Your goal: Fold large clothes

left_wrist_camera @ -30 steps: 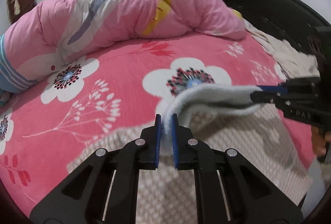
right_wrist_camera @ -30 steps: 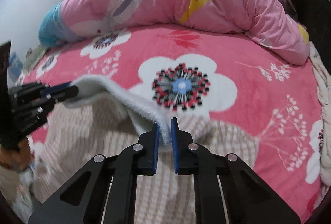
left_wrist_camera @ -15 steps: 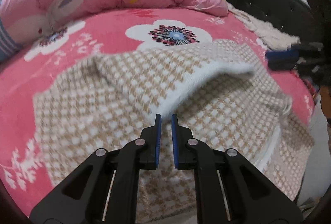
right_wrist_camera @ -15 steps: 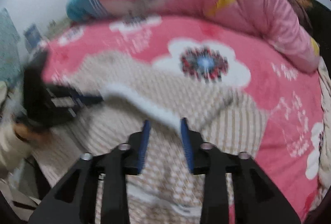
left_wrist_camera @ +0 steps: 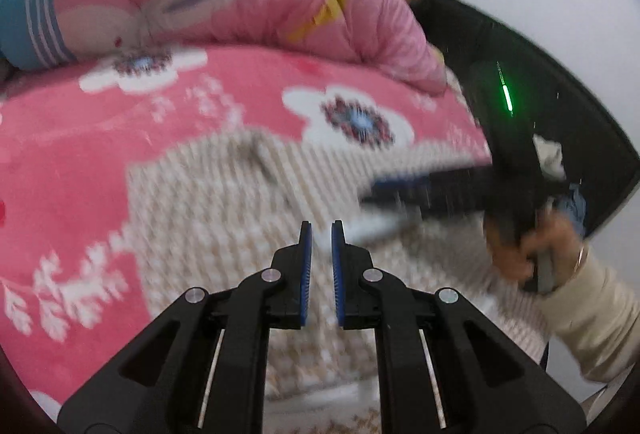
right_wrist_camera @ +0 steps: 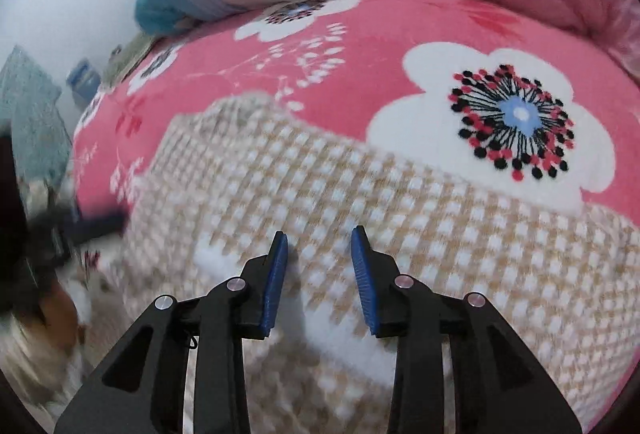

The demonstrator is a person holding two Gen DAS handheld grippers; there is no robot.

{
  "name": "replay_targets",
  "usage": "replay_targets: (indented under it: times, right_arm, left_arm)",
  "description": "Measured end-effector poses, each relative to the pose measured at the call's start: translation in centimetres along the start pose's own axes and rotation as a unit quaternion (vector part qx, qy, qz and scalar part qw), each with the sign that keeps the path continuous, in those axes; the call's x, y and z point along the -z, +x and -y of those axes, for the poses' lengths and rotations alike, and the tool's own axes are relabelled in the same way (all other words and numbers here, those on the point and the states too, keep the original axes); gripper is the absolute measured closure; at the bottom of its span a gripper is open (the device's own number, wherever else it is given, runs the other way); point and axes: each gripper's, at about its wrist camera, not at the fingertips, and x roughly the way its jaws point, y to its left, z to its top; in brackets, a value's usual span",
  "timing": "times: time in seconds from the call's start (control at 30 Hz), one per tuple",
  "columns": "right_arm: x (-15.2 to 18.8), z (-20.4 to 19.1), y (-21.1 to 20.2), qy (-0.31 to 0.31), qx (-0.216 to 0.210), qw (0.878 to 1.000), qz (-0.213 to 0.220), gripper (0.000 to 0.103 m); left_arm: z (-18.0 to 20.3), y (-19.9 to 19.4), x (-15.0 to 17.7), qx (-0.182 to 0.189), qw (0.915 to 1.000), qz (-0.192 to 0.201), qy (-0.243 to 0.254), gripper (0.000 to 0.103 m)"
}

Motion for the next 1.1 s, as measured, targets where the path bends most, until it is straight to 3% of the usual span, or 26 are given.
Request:
replay_targets:
  times: [0.1,0.23,0.37,0.53,0.6,0.63,0.7,0.73,0.8,0.87,0.93,1.1]
  right_arm:
    - [1.6,-0.9,-0.2,-0.024,0.010,1.000,-0.004,0.070]
    - [2.7,-0.8,-0.8,-0.026,0.010,1.000,-0.009,0.070]
    - [3.6,-0.5,-4.3,-0.042,0.013,0.999,-0.003,0.070]
    - [1.6,2.6,-8.1,-0.032,0.078,0.995,0.060,0.070]
    - [1.4,4.5,-6.7,-0.030,0.115,0.992,0.046,0.070]
    - [1.8,5.9,-5.3,-0.024,0.135,0.990,0.020,0.070]
    - [3.2,7.9,-4.1,-0.007,0.120,0.993,-0.005,0.070]
    - [4.3,8.6,-4.8,0.002,0.105,0.995,0.004,0.070]
    - [5.1,9.3,-6.3,0.024,0.117,0.993,0.000,0.063]
    - [5.1,9.4,-7.8,0.042,0.116,0.992,0.002,0.063]
    - [4.1,8.2,-9.2,0.031,0.130,0.991,0.022,0.063]
    - [-1.8,2.7,-7.8,-0.026,0.079,0.994,0.076,0.063]
  left_arm:
    - [0.2,1.2,-3.5,0.011,0.9997,0.015,-0.012,0.094]
    - [0.5,7.7,-6.3,0.039,0.9979,-0.028,-0.044,0.093]
    - [0.6,13.6,-4.9,-0.015,0.9941,-0.101,-0.037,0.094]
    - [0.2,12.2,-3.4,-0.013,0.9949,-0.094,-0.034,0.094]
    - [0.1,11.8,-2.9,-0.017,0.9951,-0.093,-0.030,0.094]
    - [0.1,11.7,-2.7,-0.018,0.9952,-0.092,-0.028,0.094]
    - [-0.1,11.2,-2.4,-0.010,0.9953,-0.092,-0.030,0.094]
    - [-0.1,11.0,-2.1,-0.006,0.9953,-0.091,-0.032,0.094]
    - [-0.3,10.7,-1.8,-0.002,0.9956,-0.088,-0.032,0.094]
    - [-0.4,10.2,-1.5,0.002,0.9962,-0.082,-0.030,0.094]
    - [-0.5,10.0,-1.1,0.006,0.9965,-0.078,-0.030,0.094]
    - [-0.7,9.3,-0.3,0.005,0.9967,-0.065,-0.048,0.094]
